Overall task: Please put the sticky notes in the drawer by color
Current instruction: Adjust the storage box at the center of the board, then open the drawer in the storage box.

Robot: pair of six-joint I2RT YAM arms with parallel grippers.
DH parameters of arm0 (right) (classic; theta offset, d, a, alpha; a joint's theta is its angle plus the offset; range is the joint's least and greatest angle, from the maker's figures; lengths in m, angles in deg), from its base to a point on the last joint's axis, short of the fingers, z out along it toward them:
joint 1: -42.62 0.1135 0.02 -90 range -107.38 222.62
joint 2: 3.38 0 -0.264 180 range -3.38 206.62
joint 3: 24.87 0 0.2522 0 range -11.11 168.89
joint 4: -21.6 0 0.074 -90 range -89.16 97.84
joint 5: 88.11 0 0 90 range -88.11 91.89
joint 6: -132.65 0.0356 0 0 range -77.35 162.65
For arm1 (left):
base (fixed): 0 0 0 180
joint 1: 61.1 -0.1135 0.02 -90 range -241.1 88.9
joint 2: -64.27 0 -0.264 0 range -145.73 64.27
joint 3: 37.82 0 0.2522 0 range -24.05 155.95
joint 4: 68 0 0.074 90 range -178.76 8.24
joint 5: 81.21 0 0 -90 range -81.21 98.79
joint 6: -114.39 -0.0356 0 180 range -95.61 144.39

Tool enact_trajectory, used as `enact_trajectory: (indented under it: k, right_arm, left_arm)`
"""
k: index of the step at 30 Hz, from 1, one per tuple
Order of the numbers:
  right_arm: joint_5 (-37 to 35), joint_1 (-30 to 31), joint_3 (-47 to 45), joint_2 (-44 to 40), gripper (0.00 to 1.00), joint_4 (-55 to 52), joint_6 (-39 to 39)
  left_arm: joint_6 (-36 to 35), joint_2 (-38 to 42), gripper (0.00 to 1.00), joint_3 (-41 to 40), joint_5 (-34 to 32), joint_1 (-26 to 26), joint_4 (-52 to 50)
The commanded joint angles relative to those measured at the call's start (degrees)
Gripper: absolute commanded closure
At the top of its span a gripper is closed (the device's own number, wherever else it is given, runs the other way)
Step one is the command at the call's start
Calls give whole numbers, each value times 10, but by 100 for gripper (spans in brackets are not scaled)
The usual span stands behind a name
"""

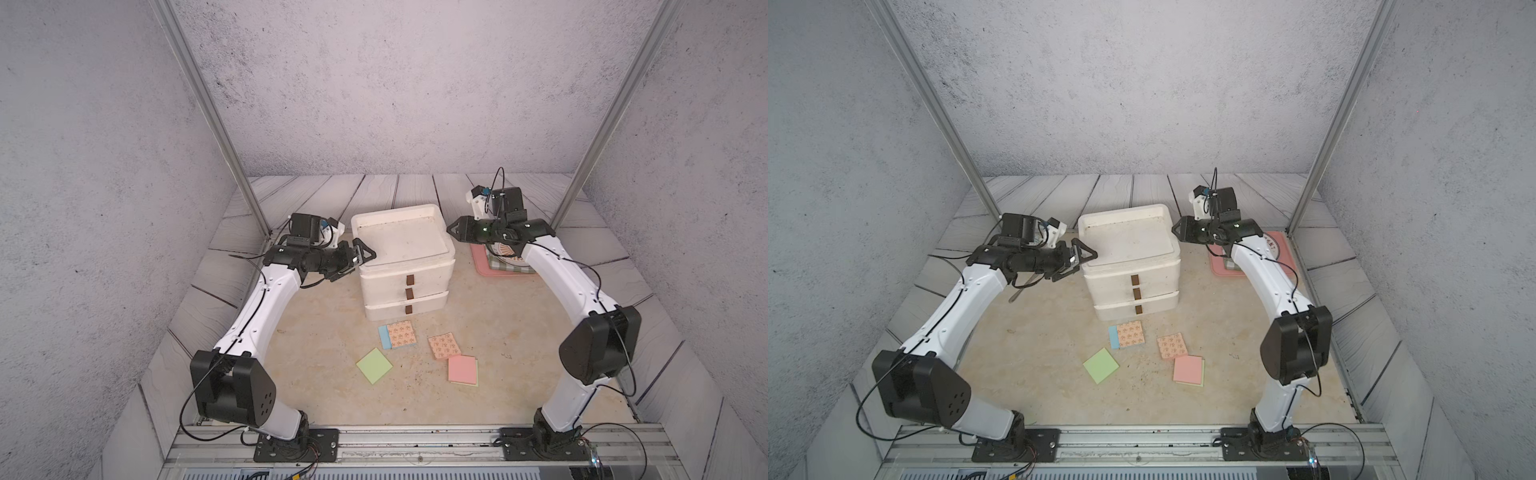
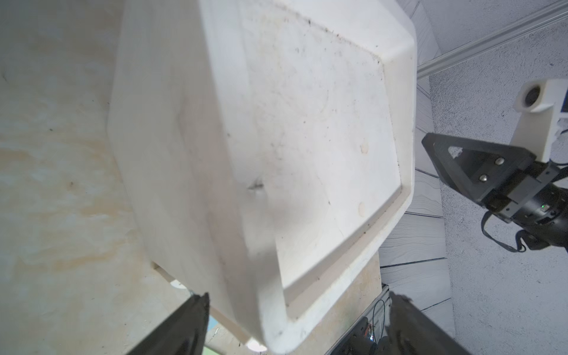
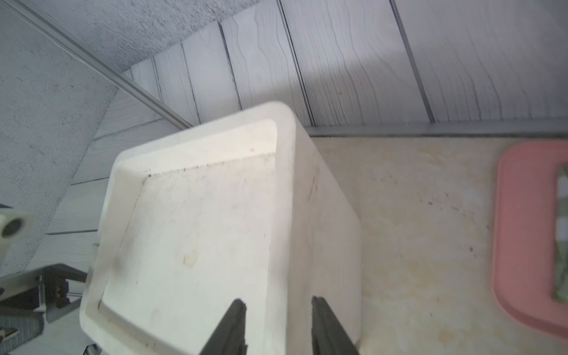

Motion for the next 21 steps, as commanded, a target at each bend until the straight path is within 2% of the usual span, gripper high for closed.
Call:
enact_trajectory:
  k: [1,6,12,17,21]
  right_arm:
    - [-50,-2,-75,-105,55,-26,-33]
    - [-15,0,-265,-251,50,6,-14]
    - [0,11,-517,-370,48,116,53]
    - [4,34,-625,-374,45,203,93]
    - [-17,73,-641,-320,41,270,107]
  left_arm:
    - [-37,31,5,35,-43,-3,-43]
    - [-42,94,5,-11,-85,-3,-17]
    - [-1,185,6,-181,-116,-2,111]
    - [-6,205,6,-235,-115,7,131]
    - [-5,222,8,-275,-111,12,143]
